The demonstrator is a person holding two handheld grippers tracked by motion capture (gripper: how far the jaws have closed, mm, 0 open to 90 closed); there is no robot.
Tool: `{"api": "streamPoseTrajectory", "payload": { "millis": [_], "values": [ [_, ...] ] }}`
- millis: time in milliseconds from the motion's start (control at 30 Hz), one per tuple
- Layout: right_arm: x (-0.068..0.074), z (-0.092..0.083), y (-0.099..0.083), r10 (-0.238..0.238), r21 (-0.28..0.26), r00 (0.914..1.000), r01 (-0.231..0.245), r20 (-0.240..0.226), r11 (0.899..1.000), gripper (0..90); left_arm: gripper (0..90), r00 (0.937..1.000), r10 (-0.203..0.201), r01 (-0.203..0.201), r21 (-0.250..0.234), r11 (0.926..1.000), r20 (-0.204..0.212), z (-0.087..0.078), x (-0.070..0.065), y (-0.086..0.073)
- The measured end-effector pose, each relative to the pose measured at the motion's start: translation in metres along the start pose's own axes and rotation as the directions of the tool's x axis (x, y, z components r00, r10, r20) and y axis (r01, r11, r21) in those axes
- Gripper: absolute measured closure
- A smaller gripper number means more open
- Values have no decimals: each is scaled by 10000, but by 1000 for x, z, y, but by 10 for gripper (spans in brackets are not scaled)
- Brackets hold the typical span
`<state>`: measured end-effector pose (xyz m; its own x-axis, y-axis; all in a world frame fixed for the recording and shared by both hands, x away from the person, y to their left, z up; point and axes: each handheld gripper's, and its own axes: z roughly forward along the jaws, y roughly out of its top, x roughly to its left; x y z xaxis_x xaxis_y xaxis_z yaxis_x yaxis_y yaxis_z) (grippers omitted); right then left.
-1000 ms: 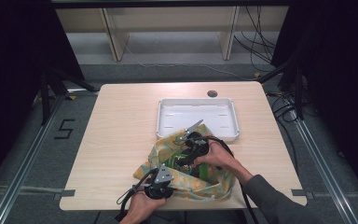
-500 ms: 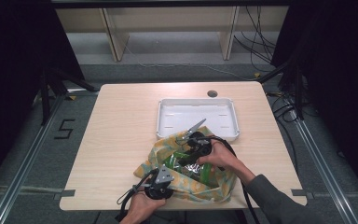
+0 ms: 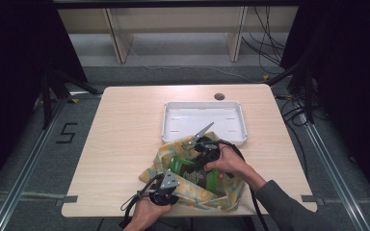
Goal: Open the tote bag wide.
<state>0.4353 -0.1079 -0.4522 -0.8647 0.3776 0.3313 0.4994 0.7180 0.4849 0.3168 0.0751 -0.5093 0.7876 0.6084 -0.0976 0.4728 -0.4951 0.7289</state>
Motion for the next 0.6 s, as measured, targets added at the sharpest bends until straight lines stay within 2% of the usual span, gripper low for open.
{"api": "streamPoseTrajectory", "payload": {
  "millis": [33,67,133,200,267,333,367,400,433,467,533,567,600],
  "values": [
    [2,-1,0,60,-55,9999,-60,113,10000,682,899,9999,140,-140,14,9999,-28,0,1,0],
    [0,-1,0,-196,-110,9993,200,306,9997,689,899,10000,12,-12,3,10000,-38,0,0,0],
    [2,-2,0,-150,-122,9999,150,10,9998,703,899,9999,44,-44,18,10000,-114,0,0,0],
    [4,-2,0,-122,-113,9999,122,-9,9999,711,898,9999,90,-89,99,9999,-95,0,1,0],
    [4,-2,1,-351,-176,9994,351,5,9992,724,899,9999,125,-124,24,9999,-35,0,1,0],
    [6,-3,1,-243,-151,9997,242,-72,9996,740,898,10000,-42,42,4,10000,9,1,0,0],
    [7,-4,1,-164,-118,9998,163,-98,9998,745,898,10000,23,-22,56,10000,-88,0,1,0],
    [8,-4,1,-282,-185,9996,281,-61,9994,750,898,9998,186,-186,6,9998,-43,0,2,0],
    [9,-4,1,-289,-137,9994,287,-167,9995,752,898,10000,-94,94,-10,10000,-15,0,0,0],
    [9,-4,2,-450,-203,9989,448,-121,9988,754,898,10000,-98,98,-34,9999,-9,1,1,0],
    [11,-5,2,-402,-98,9990,401,-173,9991,755,897,9998,-158,158,18,9999,79,0,0,0],
    [12,-5,2,-447,-77,9990,447,68,9990,755,890,9995,-216,215,60,9998,214,0,0,0],
    [13,-6,3,-436,-85,9990,435,-68,9990,756,871,9995,-240,240,38,9997,208,-1,0,0]
  ]
}}
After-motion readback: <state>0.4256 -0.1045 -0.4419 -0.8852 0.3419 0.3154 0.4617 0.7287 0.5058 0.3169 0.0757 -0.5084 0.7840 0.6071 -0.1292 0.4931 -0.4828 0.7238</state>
